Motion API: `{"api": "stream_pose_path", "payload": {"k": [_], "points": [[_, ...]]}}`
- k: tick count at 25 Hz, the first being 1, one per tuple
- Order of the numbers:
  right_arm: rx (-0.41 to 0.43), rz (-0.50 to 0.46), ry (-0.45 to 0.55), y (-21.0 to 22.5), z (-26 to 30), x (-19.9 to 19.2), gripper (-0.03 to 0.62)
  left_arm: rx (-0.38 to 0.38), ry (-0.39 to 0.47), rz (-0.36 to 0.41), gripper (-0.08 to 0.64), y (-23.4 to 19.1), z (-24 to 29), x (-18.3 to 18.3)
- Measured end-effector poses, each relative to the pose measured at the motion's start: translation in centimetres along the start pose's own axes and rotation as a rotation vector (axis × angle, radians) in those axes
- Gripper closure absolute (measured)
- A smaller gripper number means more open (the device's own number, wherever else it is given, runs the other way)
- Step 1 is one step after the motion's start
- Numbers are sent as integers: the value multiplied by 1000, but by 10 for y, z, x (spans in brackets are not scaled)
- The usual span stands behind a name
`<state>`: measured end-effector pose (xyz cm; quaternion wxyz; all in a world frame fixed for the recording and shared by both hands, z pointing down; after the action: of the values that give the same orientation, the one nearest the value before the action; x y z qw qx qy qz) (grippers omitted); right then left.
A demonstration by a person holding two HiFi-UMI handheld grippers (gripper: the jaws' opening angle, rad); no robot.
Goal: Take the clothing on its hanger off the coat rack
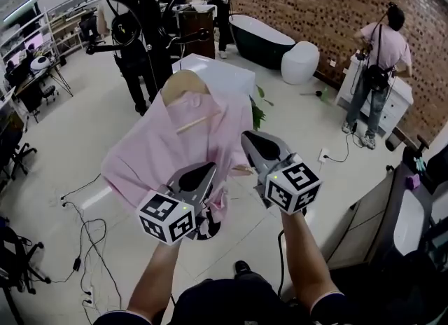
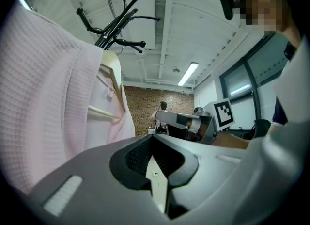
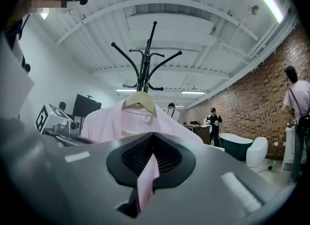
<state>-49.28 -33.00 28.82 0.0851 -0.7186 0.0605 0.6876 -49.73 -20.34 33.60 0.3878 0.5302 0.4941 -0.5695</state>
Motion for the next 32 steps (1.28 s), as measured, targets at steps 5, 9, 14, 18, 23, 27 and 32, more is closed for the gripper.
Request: {"api": "stream_pose_path", "payload": {"k": [5, 9, 14, 18, 23, 27, 32], "points": [[79, -38, 5, 15, 26, 3, 591, 84, -10, 11, 549, -13, 11, 3], [125, -68, 7, 26, 40, 1, 591, 132, -17, 20, 549, -21, 20, 1], [167, -93, 11, 33, 52, 1, 591, 177, -9, 37, 549, -29, 24, 4], [187, -103, 13, 37, 62, 0, 591, 189, -15, 41, 549, -32, 28, 4], [187, -159, 29, 42, 75, 8, 581, 196, -19, 50, 549, -36, 32, 6], [219, -233, 42, 37, 93, 13, 454, 198, -19, 56, 549, -42, 27, 5], [279, -337, 32, 30, 116, 20, 342, 190, -25, 53, 549, -43, 28, 3]]}}
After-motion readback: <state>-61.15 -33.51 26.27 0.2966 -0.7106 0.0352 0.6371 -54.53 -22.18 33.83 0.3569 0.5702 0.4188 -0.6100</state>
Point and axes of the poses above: the fingertips, and each gripper's own axes: z forward along the fingers, y to its right, x out of its top, the point moved 4 cm from there along -z, backward along the fingers, and after that the axes turned 9 degrees about -x, right-handed, at the moved point
